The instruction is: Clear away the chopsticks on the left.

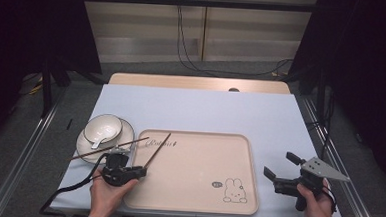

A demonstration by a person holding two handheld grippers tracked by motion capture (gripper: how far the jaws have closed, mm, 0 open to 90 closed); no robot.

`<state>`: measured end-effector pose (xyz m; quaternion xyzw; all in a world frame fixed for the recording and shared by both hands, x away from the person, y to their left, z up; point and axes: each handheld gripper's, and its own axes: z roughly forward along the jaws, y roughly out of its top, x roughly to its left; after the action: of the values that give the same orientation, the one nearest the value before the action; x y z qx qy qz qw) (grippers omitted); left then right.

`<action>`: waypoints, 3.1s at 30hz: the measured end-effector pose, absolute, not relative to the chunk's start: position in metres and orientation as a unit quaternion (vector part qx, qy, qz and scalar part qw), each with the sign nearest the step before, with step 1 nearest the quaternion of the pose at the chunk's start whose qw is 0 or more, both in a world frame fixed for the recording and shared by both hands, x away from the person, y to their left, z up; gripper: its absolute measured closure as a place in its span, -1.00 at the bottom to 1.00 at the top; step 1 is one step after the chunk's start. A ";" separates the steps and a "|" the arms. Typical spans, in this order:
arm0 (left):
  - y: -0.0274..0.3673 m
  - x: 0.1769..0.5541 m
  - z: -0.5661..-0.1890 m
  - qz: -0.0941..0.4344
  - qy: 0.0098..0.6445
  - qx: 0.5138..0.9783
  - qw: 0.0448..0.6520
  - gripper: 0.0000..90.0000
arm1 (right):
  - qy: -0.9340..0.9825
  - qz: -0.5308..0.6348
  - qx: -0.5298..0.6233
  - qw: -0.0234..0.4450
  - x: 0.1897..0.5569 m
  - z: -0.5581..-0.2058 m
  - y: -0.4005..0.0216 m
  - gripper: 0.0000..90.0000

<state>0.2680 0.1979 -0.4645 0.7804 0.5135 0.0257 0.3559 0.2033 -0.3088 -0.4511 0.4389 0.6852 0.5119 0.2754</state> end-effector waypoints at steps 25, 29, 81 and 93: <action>0.212 0.262 -0.446 0.057 0.416 0.799 0.431 -0.46 | 0.681 0.516 0.441 0.274 0.203 -0.451 -0.309 -0.96; 0.220 0.258 -0.438 0.092 0.403 0.790 0.452 -0.72 | 0.681 0.516 0.441 0.275 0.203 -0.451 -0.309 -0.96; 0.378 0.298 -0.436 0.111 0.321 0.825 0.451 -0.72 | 0.681 0.514 0.443 0.276 0.203 -0.451 -0.309 -0.96; 0.377 0.322 -0.448 0.095 0.299 0.863 0.396 0.03 | 0.682 0.514 0.442 0.276 0.204 -0.451 -0.308 -0.96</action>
<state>0.3216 0.3772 -0.4482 0.8632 0.2992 0.0950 0.3955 0.2035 -0.3085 -0.4511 0.4422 0.6815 0.5135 0.2761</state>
